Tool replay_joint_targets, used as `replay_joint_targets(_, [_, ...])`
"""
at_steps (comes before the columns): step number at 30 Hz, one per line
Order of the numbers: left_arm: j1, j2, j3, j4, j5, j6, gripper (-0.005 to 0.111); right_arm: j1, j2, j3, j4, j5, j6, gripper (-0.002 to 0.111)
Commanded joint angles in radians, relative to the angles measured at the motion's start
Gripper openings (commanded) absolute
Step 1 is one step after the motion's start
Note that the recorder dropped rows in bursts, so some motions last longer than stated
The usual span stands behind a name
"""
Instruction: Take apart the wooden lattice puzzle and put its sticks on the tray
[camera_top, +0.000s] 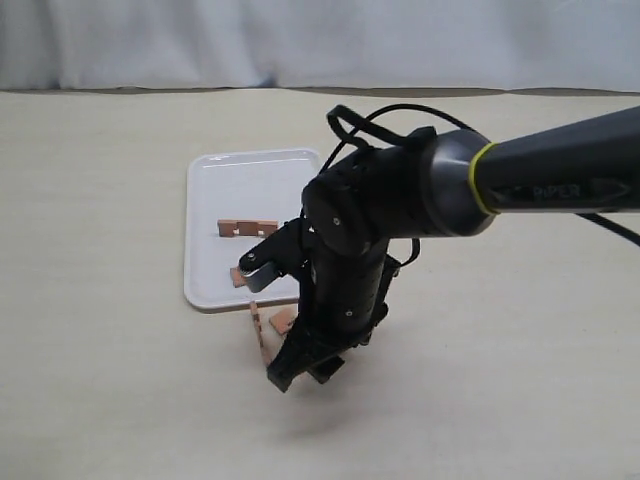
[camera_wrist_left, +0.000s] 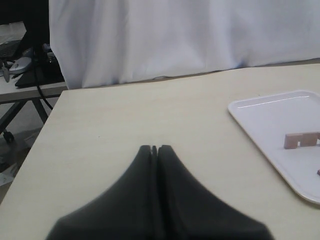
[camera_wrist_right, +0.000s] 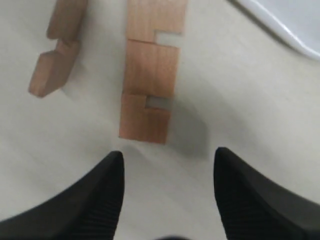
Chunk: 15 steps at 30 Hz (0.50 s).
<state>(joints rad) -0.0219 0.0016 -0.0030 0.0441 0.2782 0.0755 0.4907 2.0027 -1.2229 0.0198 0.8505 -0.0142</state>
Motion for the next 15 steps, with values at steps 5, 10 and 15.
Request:
replay_joint_targets(5, [-0.002, -0.002, 0.003, -0.003, -0.002, 0.001, 0.0, 0.099, -0.005, 0.002, -0.177, -0.105, 0.12, 0.052])
replay_joint_targets(10, [-0.002, -0.002, 0.003, -0.003, -0.002, 0.001, 0.0, 0.101, -0.003, 0.002, -0.197, -0.121, 0.166, 0.052])
replay_joint_targets(15, [-0.002, -0.002, 0.003, -0.003, -0.002, 0.001, 0.0, 0.101, 0.017, 0.002, -0.197, -0.133, 0.175, 0.052])
